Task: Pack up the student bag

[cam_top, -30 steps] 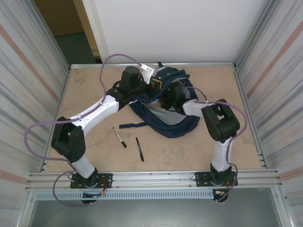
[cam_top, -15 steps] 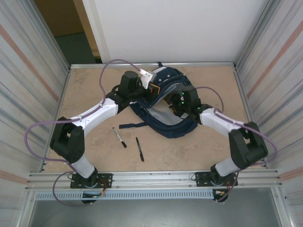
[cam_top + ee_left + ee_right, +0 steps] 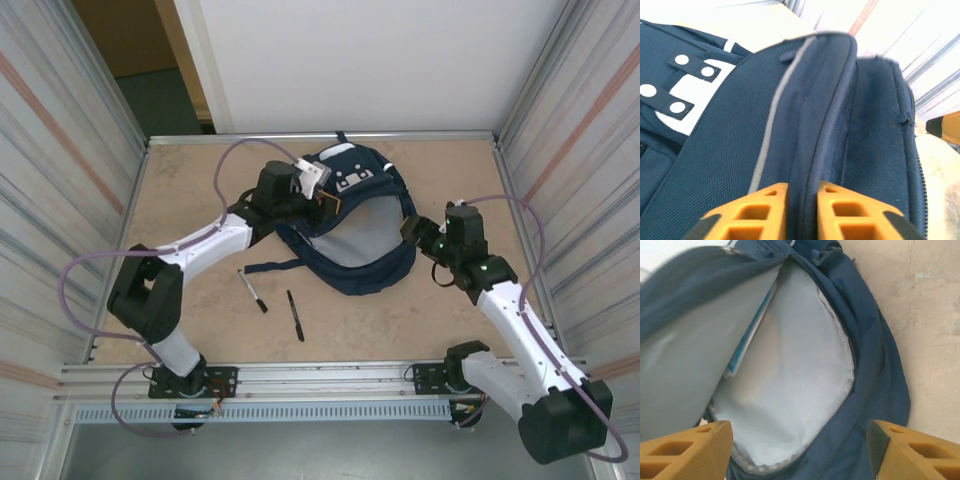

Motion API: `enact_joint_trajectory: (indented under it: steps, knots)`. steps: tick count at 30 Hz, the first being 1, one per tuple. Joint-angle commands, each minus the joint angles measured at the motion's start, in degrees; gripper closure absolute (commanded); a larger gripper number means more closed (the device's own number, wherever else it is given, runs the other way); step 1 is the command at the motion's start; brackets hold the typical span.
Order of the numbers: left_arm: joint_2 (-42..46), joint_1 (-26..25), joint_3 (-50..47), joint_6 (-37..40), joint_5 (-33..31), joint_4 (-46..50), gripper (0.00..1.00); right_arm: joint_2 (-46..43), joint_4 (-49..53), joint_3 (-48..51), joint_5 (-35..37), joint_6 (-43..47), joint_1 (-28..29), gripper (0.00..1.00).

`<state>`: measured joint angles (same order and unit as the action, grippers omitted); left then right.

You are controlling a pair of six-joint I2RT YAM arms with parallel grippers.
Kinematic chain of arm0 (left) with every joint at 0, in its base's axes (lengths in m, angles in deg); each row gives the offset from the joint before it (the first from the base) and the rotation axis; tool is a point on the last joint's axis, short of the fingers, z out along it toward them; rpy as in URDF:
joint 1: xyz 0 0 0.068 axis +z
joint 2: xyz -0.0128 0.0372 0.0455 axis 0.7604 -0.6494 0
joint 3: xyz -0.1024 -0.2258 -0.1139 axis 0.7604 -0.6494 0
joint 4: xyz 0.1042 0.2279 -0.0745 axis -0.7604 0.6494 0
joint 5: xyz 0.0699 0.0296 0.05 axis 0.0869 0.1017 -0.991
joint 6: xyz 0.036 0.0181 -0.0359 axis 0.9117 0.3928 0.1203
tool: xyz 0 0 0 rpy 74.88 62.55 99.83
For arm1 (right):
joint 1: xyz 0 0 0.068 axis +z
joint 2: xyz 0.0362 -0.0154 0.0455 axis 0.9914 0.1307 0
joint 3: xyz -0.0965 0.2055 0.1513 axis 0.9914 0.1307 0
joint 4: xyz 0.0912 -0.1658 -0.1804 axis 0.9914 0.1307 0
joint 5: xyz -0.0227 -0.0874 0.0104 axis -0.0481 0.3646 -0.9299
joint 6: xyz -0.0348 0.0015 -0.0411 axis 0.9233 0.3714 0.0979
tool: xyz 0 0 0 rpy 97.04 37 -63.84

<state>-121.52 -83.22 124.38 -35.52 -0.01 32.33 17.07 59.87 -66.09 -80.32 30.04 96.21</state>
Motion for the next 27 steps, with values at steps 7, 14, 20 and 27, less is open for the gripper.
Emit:
enact_joint_trajectory:
  steps: [7,14,20,27]
  knots:
    - [8.18,3.32,-3.35,-5.11,-2.58,5.35,0.48,2.34,4.46,-5.27,-10.92,7.20,-2.91,0.33]
    - [19.51,7.13,-13.16,-7.98,-8.30,8.88,0.32,6.29,7.78,-10.17,-7.17,13.32,1.74,0.34]
    - [9.99,15.05,-9.98,-18.81,4.67,8.98,0.40,9.79,6.82,-10.59,-5.18,12.54,7.54,0.37]
    - [1.85,16.12,-7.47,-24.50,-1.34,11.46,0.36,13.95,8.14,-9.18,4.00,9.46,15.37,0.34]
